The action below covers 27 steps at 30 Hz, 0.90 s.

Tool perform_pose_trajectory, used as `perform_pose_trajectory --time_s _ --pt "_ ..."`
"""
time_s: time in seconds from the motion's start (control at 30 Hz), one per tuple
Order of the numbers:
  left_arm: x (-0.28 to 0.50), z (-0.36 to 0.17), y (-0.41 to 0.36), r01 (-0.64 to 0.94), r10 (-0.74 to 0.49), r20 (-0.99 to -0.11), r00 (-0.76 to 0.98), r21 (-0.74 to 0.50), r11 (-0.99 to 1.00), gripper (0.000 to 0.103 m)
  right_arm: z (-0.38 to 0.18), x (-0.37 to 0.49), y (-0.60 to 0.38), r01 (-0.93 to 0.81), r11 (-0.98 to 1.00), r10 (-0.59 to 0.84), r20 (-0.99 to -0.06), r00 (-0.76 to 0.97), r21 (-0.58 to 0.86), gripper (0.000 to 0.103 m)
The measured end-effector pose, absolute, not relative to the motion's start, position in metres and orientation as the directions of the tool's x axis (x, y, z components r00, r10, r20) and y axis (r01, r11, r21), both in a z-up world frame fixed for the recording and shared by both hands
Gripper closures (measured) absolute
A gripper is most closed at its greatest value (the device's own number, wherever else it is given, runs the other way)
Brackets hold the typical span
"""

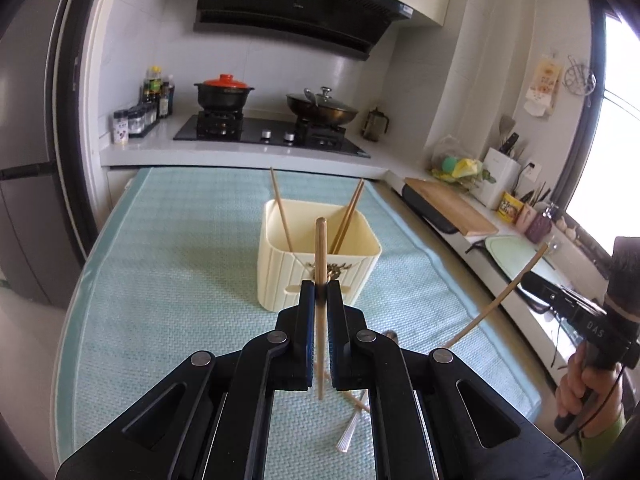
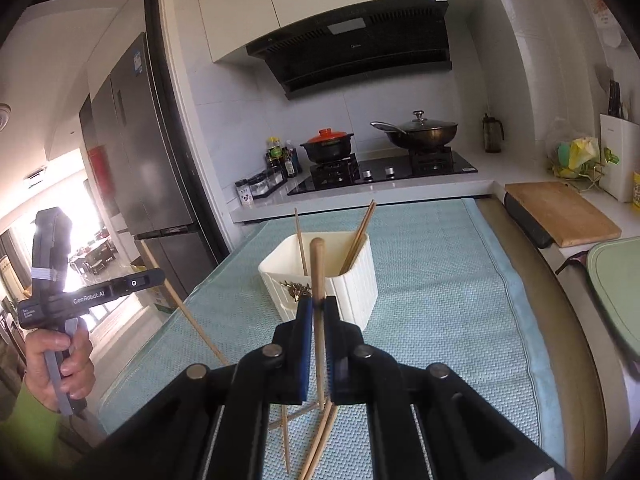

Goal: Organize utensils
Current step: 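Lift both held chopsticks and carry them over the cream box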

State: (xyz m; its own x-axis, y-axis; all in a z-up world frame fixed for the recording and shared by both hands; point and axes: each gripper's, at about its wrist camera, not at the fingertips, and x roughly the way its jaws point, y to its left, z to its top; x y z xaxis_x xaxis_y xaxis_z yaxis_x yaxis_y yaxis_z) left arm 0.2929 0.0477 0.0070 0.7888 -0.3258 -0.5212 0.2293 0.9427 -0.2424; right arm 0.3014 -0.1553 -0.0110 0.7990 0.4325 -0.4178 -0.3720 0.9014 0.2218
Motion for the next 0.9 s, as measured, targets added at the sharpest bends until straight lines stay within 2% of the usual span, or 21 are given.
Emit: perform_pose_trajectory --time_s 0.9 --pt "0.286 0.012 0.045 0.253 -0.347 -0.498 0.795 -0.247 0.935 0.100 0.003 0.292 -0.154 -0.401 0.897 0.442 -0.378 0.814 0.186 0.097"
